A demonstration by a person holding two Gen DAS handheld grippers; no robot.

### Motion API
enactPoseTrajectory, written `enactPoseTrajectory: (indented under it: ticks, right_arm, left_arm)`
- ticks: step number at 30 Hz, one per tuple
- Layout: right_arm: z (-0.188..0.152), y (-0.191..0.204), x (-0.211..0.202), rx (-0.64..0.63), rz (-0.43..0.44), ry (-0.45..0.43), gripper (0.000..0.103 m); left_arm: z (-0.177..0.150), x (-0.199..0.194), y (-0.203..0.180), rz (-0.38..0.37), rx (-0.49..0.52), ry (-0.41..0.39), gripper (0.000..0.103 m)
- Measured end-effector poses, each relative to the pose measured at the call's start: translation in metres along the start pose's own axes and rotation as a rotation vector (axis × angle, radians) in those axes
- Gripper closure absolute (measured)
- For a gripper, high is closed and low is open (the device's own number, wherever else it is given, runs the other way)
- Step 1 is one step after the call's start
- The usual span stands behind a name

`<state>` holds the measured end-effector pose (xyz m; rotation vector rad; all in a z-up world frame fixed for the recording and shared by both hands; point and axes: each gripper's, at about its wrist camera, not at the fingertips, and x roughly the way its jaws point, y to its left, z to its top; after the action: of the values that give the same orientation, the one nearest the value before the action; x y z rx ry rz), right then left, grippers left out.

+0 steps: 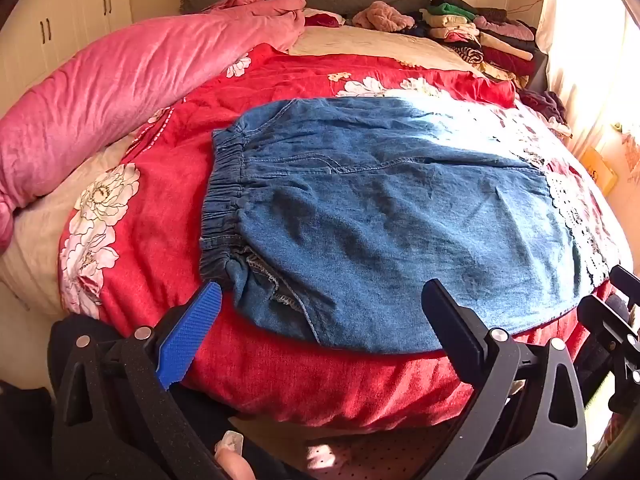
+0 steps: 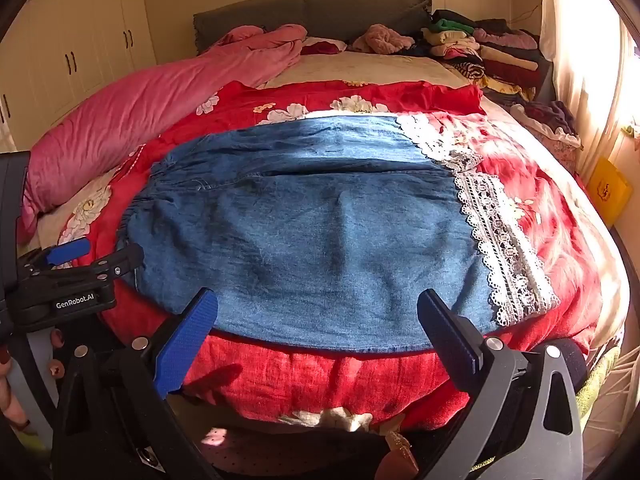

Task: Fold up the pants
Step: 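Move both grippers toward the elastic waistband of the denim pants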

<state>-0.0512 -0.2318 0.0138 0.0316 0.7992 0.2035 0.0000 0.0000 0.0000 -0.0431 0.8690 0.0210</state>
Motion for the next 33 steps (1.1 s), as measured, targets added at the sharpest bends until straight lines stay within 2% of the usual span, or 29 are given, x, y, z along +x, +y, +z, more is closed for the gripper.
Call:
enactPoseTrajectory:
  ticks: [16, 33]
  right_arm:
    - [0.007, 0.003, 0.008, -0.02, 0.005, 0.01, 0.004]
    - [0.072, 0.02, 0.069, -0.081, 0.058, 0.047, 0.004]
  left_arm:
    - [0.004, 0.008, 0.005, 0.005, 0.003, -0.005, 0.009]
    - [0.041, 0.048, 0.044, 0.045, -0.043, 0.041, 0.009]
